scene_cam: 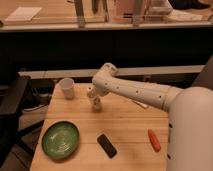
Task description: Knock the bottle over
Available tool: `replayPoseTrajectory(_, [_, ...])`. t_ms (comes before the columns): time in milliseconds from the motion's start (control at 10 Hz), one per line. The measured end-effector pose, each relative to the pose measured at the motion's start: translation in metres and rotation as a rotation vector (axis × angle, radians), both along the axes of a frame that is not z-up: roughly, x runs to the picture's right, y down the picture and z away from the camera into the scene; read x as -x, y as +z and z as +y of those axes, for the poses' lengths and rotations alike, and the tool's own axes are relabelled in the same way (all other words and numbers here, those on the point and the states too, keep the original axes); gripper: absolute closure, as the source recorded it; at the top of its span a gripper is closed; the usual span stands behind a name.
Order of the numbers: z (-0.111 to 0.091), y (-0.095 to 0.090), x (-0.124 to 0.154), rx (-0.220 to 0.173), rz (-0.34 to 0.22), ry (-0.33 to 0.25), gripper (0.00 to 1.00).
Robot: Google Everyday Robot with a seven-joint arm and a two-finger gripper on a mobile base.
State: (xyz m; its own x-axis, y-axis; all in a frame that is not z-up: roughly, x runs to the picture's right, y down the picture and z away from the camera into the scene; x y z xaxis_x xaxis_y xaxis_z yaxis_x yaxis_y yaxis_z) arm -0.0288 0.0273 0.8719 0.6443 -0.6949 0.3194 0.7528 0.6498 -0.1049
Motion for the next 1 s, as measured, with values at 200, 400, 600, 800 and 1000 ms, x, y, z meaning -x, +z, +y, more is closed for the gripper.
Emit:
replayPoseTrajectory(200, [-0.0001, 0.0005, 0.0006, -0.001, -0.001, -0.001, 1.00])
replayPoseTrajectory(400, [0.0002, 0.0012, 0.0010, -0.001, -0.002, -0.001, 1.00])
replayPoseTrajectory(600, [0.0004, 0.0019, 0.0014, -0.002, -0.002, -0.002, 1.00])
replayPoseTrajectory(800, [0.0006, 0.0028, 0.0017, -0.002, -0.003, -0.001, 1.00])
replayPoseTrajectory(1000, [0.0010, 0.0029, 0.0022, -0.003, -0.004, -0.003, 1.00])
